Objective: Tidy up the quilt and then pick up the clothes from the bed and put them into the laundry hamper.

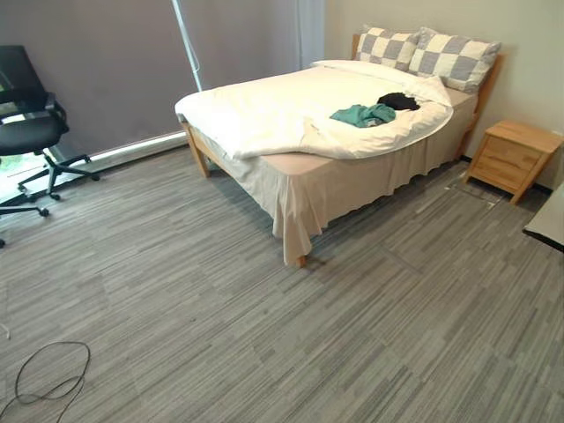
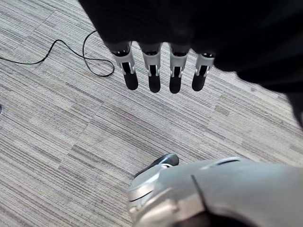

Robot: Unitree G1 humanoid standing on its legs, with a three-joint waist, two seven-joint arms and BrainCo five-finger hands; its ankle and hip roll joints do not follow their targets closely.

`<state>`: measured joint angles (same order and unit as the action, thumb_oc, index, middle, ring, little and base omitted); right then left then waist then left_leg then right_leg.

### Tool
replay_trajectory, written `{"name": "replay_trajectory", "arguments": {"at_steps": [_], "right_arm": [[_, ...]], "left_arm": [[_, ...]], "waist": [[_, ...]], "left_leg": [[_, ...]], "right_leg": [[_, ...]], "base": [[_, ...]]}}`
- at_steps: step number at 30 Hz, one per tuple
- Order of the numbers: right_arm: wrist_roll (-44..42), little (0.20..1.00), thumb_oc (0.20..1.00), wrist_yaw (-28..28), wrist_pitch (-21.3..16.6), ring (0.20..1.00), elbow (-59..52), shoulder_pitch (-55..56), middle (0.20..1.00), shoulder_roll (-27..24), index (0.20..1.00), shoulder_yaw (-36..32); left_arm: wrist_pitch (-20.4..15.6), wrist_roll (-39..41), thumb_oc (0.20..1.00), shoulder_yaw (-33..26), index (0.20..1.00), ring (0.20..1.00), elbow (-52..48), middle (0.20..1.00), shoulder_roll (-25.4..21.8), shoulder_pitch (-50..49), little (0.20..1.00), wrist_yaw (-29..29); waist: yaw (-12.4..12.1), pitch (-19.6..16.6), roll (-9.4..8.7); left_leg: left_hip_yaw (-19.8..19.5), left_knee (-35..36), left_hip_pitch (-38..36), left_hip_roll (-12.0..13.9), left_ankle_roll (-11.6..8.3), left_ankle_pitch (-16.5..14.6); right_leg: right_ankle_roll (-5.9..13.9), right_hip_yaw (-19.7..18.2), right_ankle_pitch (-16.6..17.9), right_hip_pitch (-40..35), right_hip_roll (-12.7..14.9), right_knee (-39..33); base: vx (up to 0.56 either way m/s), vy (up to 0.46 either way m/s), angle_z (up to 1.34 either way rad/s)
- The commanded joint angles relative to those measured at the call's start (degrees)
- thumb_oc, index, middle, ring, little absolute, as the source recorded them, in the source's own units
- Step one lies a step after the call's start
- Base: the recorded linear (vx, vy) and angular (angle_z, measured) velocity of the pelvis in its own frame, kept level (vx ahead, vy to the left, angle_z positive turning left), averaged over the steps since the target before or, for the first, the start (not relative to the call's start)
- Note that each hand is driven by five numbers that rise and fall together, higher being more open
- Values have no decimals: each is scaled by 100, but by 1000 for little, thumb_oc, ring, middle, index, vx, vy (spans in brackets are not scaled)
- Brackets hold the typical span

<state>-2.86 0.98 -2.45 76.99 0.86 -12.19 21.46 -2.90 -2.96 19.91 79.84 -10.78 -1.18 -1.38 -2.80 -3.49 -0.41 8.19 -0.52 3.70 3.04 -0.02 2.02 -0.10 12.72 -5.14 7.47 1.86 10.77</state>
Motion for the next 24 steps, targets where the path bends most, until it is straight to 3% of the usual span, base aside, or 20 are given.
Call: {"name": "replay_trajectory", "arguments": {"at_steps": [1, 18, 24], "right_arm": [[-250, 1000, 1000, -30, -194, 1000, 81, -570, 1000, 366, 1000, 32], [-187, 1000, 1000, -64, -167, 1000, 75, -498, 1000, 385, 1000, 46], [-103, 1000, 1000, 8, -117, 1000, 110, -604, 1000, 383, 1000, 113]], "left_arm": [[-230, -135, 1000, -42, 1000, 1000, 183, 1000, 147, 576, 1000, -69], [-237, -290, 1000, 105, 1000, 1000, 182, 1000, 142, 627, 1000, -101], [-247, -206, 1000, 110, 1000, 1000, 134, 1000, 149, 707, 1000, -175]], "waist": [[-114, 318, -254], [-72, 336, -299], [-107, 497, -281]], "left_leg": [[107, 552, -471, -212, -189, -52], [57, 552, -594, -210, -189, -187], [-65, 552, -507, -271, -135, -243]], "right_leg": [[828, 181, 737, -998, 361, -1577], [794, 247, 630, -1111, 340, -1577], [797, 132, 662, -971, 340, -1577]], "base": [[42, -9, 1], [36, 7, 4], [31, 23, -2]]}}
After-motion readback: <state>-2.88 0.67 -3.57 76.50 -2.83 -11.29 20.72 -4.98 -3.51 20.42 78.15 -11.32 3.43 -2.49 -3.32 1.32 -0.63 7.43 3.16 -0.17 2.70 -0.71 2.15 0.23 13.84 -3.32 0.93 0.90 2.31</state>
